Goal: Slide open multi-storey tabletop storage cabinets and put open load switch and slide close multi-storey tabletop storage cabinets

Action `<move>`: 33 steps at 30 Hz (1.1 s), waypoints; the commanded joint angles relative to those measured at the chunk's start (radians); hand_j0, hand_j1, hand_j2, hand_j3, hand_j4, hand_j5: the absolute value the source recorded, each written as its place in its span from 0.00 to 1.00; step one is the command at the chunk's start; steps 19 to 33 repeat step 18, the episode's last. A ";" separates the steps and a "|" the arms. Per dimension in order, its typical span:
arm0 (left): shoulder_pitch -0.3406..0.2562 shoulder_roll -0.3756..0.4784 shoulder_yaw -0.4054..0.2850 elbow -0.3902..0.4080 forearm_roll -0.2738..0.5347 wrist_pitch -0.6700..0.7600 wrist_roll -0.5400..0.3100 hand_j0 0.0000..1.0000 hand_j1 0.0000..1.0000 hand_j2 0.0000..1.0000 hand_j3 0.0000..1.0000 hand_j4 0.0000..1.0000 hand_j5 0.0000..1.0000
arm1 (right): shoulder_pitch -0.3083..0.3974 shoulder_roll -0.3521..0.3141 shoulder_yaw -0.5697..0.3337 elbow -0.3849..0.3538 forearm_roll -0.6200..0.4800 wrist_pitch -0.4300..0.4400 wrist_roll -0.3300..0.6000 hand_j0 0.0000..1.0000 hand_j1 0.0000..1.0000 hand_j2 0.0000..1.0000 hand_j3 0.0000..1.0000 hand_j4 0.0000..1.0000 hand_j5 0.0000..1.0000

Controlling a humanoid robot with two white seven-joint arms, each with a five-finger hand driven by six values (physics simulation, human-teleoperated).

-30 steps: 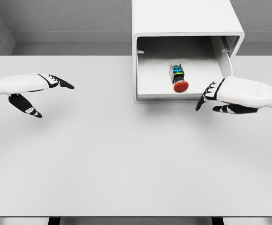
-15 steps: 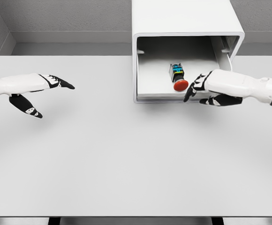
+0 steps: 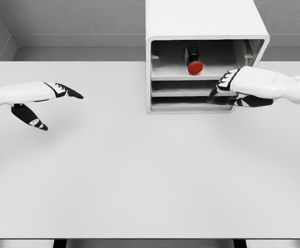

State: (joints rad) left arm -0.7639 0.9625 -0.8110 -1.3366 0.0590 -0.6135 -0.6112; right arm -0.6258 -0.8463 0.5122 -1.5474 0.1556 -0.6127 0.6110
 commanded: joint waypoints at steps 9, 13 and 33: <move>0.002 -0.011 -0.007 -0.003 0.009 0.003 0.000 1.00 1.00 1.00 1.00 1.00 1.00 | 0.014 -0.016 0.089 -0.129 0.022 0.002 0.000 1.00 1.00 1.00 1.00 1.00 1.00; 0.002 -0.034 -0.011 -0.001 0.007 0.003 0.000 1.00 1.00 1.00 1.00 1.00 1.00 | 0.069 -0.057 0.066 -0.171 0.027 0.002 0.000 1.00 1.00 1.00 1.00 1.00 1.00; 0.015 -0.034 -0.011 -0.001 0.007 0.003 0.000 1.00 1.00 1.00 1.00 1.00 1.00 | 0.072 -0.056 0.068 -0.171 0.027 0.002 0.000 1.00 1.00 1.00 1.00 1.00 1.00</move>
